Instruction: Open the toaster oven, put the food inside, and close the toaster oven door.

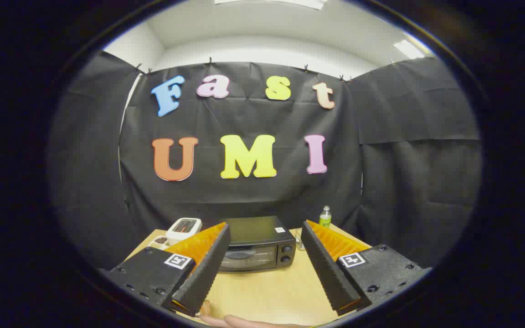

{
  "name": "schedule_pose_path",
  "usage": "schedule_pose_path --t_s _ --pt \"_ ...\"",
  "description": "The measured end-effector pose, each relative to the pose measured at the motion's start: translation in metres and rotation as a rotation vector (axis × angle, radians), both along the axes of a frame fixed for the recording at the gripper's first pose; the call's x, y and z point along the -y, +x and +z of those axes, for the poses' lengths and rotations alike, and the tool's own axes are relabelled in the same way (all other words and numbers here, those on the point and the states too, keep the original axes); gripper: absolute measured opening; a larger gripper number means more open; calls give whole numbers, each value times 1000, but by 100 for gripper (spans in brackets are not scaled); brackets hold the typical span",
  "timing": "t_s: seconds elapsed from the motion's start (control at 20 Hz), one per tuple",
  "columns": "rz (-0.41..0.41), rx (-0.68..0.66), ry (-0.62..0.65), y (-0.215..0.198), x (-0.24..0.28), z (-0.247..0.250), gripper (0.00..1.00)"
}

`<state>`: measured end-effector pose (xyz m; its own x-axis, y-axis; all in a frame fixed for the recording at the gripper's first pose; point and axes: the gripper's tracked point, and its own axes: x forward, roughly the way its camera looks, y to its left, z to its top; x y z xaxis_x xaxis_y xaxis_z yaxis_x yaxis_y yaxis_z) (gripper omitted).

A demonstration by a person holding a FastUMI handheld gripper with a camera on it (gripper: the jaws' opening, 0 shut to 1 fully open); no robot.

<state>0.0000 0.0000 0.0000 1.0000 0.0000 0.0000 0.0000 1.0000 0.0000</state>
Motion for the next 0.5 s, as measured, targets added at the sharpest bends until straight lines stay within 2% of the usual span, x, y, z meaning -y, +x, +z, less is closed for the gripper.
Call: schedule_pose_path --t_s 0.5 --pt "-12 10 -37 -15 0 -2 100"
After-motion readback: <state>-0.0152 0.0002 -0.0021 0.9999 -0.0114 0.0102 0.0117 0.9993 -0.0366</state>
